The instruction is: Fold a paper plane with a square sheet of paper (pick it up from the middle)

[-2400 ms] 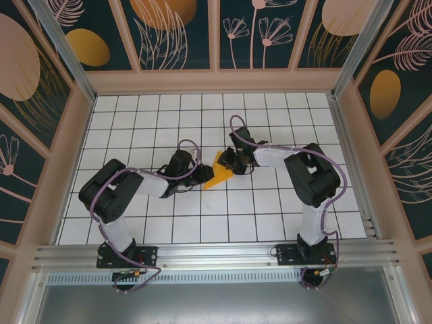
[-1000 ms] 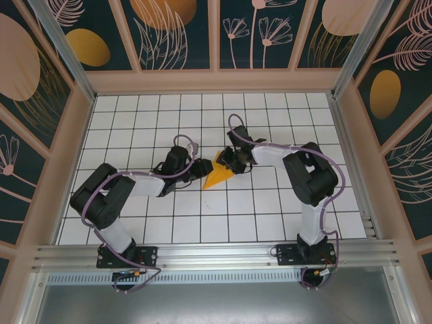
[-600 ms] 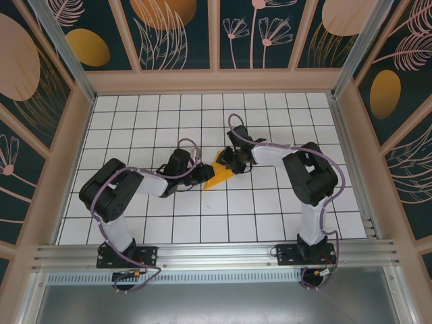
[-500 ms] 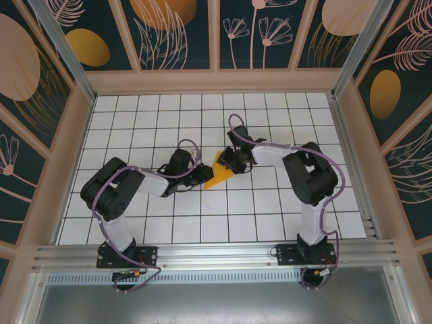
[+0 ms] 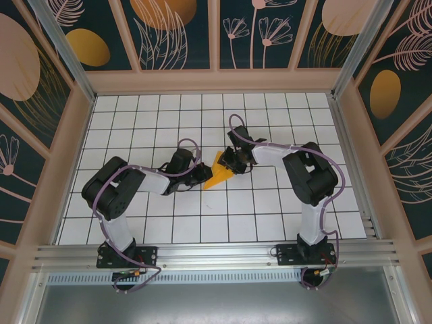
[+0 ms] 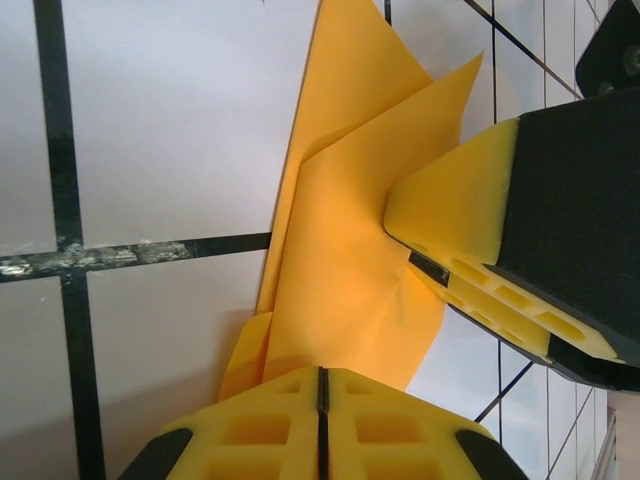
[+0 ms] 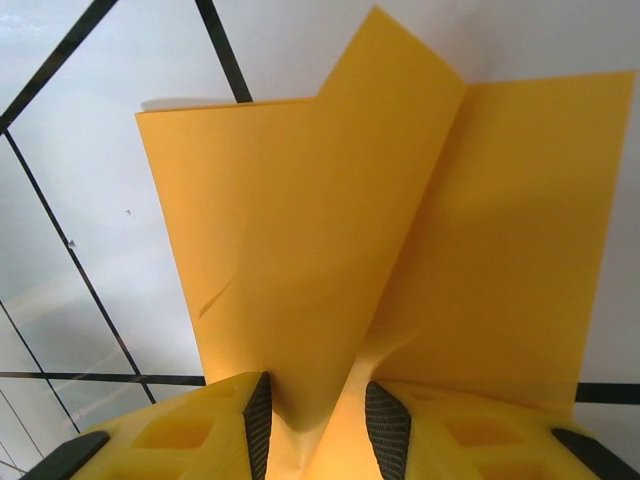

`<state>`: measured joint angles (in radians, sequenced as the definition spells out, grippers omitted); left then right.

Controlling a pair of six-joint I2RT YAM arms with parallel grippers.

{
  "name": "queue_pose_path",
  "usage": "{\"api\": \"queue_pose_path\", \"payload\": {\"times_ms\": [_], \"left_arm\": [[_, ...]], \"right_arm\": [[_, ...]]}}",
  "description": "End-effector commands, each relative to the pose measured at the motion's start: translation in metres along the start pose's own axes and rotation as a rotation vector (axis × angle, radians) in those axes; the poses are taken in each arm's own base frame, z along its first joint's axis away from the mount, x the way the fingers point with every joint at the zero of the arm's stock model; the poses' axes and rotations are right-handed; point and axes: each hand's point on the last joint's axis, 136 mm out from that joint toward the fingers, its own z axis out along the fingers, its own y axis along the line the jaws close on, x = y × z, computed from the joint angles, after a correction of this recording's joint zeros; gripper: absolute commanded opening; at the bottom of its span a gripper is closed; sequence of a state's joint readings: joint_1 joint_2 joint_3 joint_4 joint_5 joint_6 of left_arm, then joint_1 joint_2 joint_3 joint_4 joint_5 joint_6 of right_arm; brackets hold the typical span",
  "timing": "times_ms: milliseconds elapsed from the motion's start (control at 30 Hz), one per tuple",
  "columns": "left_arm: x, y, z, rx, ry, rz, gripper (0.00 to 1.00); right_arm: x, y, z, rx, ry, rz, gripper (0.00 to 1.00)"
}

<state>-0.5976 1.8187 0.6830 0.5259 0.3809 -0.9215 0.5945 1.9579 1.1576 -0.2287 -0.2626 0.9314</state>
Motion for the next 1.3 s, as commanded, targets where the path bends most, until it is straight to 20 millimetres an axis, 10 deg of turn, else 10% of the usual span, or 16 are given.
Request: {"api": "queue_pose_path", "payload": {"times_ms": [0,967,1267], "left_arm": [[0.004,0.010,0.004,-0.042,0.018,-0.002,0.08],[0.007,0.027,0.003,-0.121,0.020,-0.031,0.07],[0.016,0.050,0.004,-0.222,0.051,-0.063,0.05]], "right_arm": [[0.030,-0.116,0.043,0.356,0.075,0.084,0.36],[0.032,-0.118,0.051,0.364,0.114,0.050,0.45],[0.004,-0.048,0.020,0.176,0.036,-0.052,0.46]]}}
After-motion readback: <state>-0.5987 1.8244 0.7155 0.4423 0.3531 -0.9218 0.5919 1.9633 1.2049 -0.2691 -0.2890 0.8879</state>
